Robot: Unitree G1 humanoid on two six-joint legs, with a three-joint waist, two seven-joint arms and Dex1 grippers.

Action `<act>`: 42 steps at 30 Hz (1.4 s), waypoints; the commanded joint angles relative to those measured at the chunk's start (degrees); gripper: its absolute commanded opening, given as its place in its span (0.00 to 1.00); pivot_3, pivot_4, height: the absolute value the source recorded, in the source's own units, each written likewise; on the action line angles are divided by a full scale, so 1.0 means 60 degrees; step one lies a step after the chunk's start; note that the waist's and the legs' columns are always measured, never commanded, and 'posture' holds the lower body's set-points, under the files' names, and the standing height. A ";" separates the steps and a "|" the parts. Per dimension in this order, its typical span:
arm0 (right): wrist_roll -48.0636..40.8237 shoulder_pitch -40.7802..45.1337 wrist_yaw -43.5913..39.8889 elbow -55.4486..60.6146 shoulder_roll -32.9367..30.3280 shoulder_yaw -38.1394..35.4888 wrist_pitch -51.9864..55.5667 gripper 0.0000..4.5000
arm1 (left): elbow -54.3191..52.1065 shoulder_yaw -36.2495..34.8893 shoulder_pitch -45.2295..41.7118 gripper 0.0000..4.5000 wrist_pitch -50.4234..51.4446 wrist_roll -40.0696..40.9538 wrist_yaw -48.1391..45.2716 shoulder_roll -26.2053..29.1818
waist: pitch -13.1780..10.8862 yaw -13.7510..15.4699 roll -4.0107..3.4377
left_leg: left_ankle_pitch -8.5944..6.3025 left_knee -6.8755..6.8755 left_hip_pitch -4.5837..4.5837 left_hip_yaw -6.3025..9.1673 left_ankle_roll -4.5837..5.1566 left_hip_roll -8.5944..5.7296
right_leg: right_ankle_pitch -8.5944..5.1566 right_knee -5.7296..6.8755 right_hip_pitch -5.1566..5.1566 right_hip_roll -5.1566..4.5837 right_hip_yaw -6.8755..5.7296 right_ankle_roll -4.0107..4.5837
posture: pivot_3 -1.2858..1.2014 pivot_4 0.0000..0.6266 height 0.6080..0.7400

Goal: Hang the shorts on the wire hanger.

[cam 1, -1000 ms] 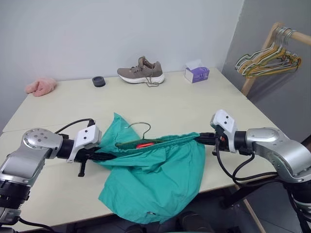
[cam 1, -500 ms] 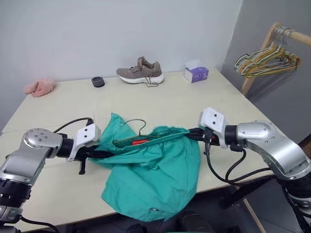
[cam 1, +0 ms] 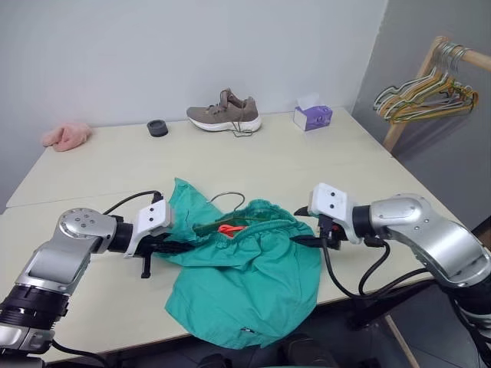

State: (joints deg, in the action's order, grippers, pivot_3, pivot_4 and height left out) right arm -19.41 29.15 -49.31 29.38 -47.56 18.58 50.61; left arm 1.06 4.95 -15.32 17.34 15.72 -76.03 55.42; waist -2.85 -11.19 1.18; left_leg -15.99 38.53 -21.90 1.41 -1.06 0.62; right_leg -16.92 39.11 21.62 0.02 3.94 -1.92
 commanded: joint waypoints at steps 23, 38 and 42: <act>0.1640 0.1756 -0.1484 -0.2856 0.1619 0.2051 -0.1254 0.14 | -0.0651 0.0045 -0.0368 0.00 0.0587 0.0294 -0.0358 -0.0263 | 0.0000 -0.0197 -0.0001 | 0.0000 0.0003 0.0001 0.0007 0.0000 0.0000 | 0.0010 0.0006 -0.0001 0.0003 -0.0004 0.0016 | 0.43 0.00 1.00; 0.0497 0.0377 -0.0926 -0.1681 0.1542 0.0345 0.1134 0.00 | 0.2238 -0.1459 -0.1218 0.79 -0.0701 -0.0146 0.1967 -0.1120 | 0.0005 -0.0179 0.0006 | 0.0000 0.0037 0.0001 0.0022 0.0000 -0.0002 | 0.0009 0.0041 -0.0005 -0.0002 -0.0015 0.0012 | 0.43 0.00 1.00; 0.0199 -0.0803 0.0237 -0.1278 0.1832 -0.0902 0.2236 0.00 | 0.3226 -0.2061 -0.1437 0.79 -0.1456 -0.0243 0.2896 -0.1304 | 0.0010 -0.0121 0.0014 | 0.0000 0.0040 0.0003 0.0025 0.0000 -0.0005 | 0.0009 0.0055 -0.0004 -0.0008 -0.0018 0.0012 | 0.43 0.00 1.00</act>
State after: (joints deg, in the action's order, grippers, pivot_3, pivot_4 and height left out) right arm -17.13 25.41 -51.12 19.57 -37.48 17.57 61.58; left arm 20.18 -5.16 -23.10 10.15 13.90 -59.89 47.76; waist -2.78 -11.91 1.27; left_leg -15.99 38.77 -21.88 1.54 -1.07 0.59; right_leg -16.86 39.46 21.59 -0.03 3.85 -1.85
